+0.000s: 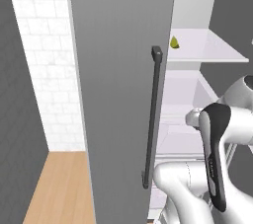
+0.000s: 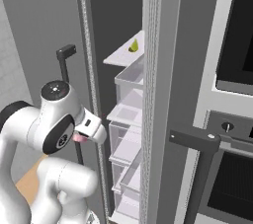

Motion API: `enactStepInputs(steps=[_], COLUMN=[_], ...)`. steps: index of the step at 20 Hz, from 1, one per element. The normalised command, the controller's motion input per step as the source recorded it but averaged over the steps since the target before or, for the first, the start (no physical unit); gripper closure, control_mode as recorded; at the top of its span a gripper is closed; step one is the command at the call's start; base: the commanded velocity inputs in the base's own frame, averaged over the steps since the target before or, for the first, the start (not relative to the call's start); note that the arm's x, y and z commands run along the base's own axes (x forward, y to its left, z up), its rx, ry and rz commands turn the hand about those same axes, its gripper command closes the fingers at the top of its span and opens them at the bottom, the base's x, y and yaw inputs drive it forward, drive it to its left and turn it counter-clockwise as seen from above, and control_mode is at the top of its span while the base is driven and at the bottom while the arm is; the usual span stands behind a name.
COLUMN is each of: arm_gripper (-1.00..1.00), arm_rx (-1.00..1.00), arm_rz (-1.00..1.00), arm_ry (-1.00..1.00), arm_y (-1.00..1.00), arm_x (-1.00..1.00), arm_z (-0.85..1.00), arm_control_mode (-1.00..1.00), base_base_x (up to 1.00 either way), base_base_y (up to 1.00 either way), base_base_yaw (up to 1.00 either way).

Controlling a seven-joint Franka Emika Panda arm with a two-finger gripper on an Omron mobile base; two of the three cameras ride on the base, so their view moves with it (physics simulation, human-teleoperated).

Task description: Place one lemon wedge and one steak in each tupperware on the nearby counter, to pack two identical lunches.

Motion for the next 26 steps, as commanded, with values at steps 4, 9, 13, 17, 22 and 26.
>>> enactStepInputs(steps=[4,9,13,17,22,26], arm_gripper=[1.0,1.0,1.0,1.0,1.0,1.0], arm_rx=[0.0,0.0,0.0,0.0,0.0,0.0], arm_rz=[0.0,0.0,0.0,0.0,0.0,0.0], arm_ry=[0.0,0.0,0.0,0.0,0.0,0.0], arm_y=[0.0,0.0,0.0,0.0,0.0,0.0], arm_x=[0.0,0.0,0.0,0.0,0.0,0.0], arm_z=[0.0,0.0,0.0,0.0,0.0,0.0], arm_control_mode=[1.0,1.0,1.0,1.0,1.0,1.0], base_base_x=[-0.04,-0.84,-1.0,-1.0,-1.0,-0.46], base_base_y=[0.04,0.41,0.37,0.61,0.42,0.12], base_base_yaw=[0.0,0.01,0.0,-0.09,-0.29,-0.87])
